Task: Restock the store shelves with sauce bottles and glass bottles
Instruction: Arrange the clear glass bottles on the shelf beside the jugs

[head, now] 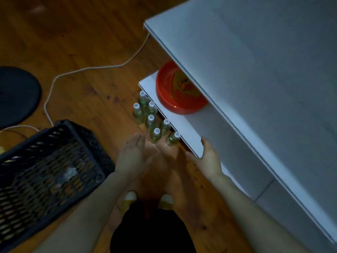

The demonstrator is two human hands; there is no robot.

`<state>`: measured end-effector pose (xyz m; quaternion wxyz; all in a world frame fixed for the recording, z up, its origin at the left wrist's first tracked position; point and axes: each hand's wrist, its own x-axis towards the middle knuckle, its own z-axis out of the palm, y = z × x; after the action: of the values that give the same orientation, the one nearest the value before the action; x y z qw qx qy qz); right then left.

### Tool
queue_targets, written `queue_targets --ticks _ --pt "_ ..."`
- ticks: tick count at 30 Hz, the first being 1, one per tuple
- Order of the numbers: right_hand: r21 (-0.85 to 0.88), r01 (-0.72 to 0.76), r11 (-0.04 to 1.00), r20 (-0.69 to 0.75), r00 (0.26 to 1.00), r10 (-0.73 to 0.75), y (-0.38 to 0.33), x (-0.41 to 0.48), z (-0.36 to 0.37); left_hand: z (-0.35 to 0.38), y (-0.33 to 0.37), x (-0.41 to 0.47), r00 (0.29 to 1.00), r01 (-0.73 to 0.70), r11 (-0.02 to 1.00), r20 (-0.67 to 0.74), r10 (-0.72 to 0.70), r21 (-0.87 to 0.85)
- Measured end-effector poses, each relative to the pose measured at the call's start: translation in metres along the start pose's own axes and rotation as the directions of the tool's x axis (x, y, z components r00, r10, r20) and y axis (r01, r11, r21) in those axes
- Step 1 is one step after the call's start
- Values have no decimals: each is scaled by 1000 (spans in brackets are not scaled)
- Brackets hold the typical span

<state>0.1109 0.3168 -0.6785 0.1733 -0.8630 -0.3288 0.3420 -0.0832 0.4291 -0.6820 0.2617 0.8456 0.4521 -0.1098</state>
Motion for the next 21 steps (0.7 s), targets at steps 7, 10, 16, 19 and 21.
queue_targets --ticks 7,10,16,19,21 --pt "74 4 997 -61 998 0 90 95 137 150 -66 96 1000 1 999 3 -1 41" --pt "73 20 997 -75 997 -15 127 129 189 204 -91 134 1000 2 1000 -27 -2 5" --pt "186 80 979 -186 981 -45 171 185 257 273 -115 196 989 -38 987 -145 15 -158" --pt "233 172 957 -254 961 -111 177 204 269 288 -120 218 979 -89 965 -198 40 -245" --pt "271 207 940 -289 949 -125 177 213 274 296 -123 226 974 -105 951 -224 39 -291"
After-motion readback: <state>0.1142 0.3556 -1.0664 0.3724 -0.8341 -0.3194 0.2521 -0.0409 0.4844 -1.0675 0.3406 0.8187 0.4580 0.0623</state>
